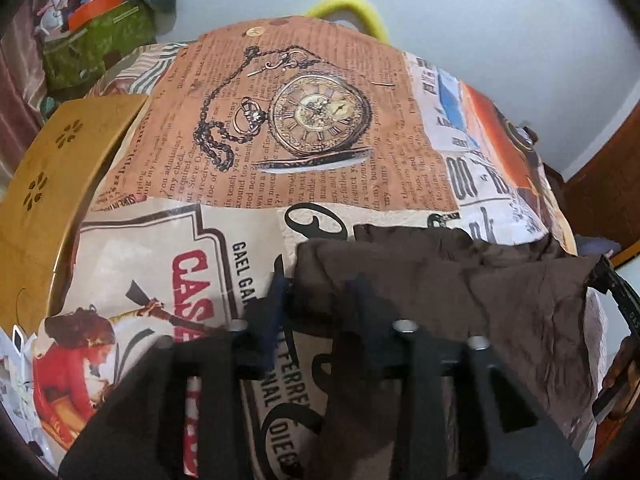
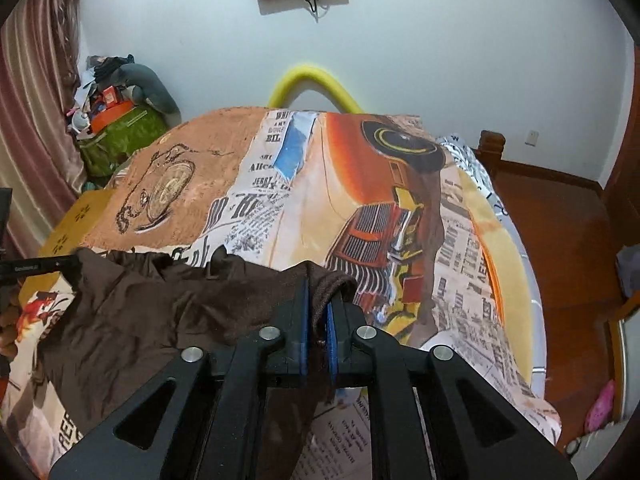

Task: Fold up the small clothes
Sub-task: 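Open the right gripper to lay the folded side down while the left gripper holds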

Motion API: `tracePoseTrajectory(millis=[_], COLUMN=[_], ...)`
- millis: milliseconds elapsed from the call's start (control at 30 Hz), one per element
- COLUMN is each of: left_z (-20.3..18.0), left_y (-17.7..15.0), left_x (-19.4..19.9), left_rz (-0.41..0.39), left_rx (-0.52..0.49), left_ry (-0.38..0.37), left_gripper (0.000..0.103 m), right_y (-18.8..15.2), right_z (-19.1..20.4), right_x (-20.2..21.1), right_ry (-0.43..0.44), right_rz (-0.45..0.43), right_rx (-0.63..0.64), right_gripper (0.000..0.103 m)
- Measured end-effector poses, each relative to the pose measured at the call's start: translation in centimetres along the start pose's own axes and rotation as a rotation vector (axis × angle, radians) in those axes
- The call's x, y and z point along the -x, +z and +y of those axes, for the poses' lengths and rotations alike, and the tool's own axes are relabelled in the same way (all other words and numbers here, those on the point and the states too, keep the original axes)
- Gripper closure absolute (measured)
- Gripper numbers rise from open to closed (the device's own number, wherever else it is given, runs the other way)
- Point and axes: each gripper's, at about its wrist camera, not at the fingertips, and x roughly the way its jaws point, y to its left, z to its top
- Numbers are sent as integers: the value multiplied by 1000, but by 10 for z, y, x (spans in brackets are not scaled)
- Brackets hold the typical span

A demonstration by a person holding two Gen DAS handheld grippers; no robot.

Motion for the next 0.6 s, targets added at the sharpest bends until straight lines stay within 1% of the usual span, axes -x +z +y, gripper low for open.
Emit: tracePoseTrajectory(millis=[33, 67, 100, 133, 167, 200, 267, 333, 400, 467, 533, 600], left_z=[1, 1, 1, 0, -1, -2, -4, -5, -5, -5, -6, -6], left_y=[-3, -6, -8, -13, -17, -23, -38, -55, -73, -89, -102, -107], left_x=[6, 10, 16, 24, 32, 39, 52, 59, 59, 53, 44, 38], left_rz=[-11, -20, -29, -39, -50, -60, -67, -55, -26, 17, 60, 83], left_rx=[-9, -19, -32, -51, -71, -91, -137, -172, -193, -213, -215, -202], left_ry=[-2, 3, 12, 22, 28, 35, 47, 45, 34, 30, 27, 9], left_gripper=[52, 46, 43, 37, 33, 31, 27, 24, 24, 24, 24, 24], right_y=[-1, -2, -4, -6, -9, -12, -20, -33, -45, -62, -76, -89], right_z=[0, 0, 2, 2, 4, 6, 8, 10, 14, 18, 22, 25], right_x=[3, 6, 12, 17, 27, 34, 47, 62, 71, 77, 80, 81], right_ry=[8, 12, 10, 9, 12, 14, 21, 44, 66, 79, 77, 79], right_rz=[7, 12, 12, 3, -9, -16, -17, -23, -11, 19, 38, 60], right_rx=[3, 7, 16, 24, 40, 53, 62, 62, 66, 72, 77, 69], right_gripper=[83, 72, 67, 61, 57, 56, 47, 42, 42, 42, 42, 42])
